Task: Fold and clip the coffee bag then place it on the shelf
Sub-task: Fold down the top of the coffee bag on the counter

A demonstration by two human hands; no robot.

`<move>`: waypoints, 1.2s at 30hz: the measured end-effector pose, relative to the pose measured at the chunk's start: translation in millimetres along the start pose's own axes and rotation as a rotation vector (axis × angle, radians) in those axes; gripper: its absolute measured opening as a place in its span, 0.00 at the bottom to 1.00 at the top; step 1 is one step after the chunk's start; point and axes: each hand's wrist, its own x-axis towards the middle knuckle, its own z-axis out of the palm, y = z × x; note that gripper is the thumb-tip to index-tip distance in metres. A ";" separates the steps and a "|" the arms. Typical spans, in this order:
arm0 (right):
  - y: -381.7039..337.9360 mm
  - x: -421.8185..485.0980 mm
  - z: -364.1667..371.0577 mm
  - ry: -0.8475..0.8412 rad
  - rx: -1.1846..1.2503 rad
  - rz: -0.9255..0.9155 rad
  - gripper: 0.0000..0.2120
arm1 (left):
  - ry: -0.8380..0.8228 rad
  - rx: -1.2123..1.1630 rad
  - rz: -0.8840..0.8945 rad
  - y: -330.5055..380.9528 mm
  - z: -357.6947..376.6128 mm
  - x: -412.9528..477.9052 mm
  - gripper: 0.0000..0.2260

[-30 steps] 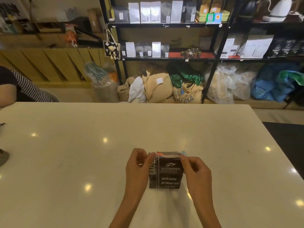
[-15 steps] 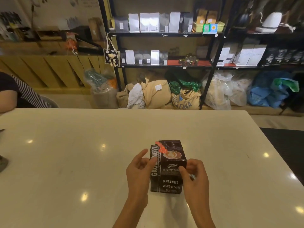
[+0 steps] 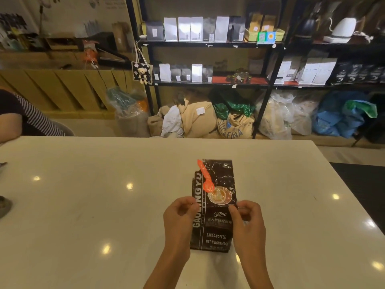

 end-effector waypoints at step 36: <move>-5.3 -1.4 5.7 -0.021 0.129 -0.115 0.06 | -0.111 0.364 0.369 2.0 5.6 8.4 0.02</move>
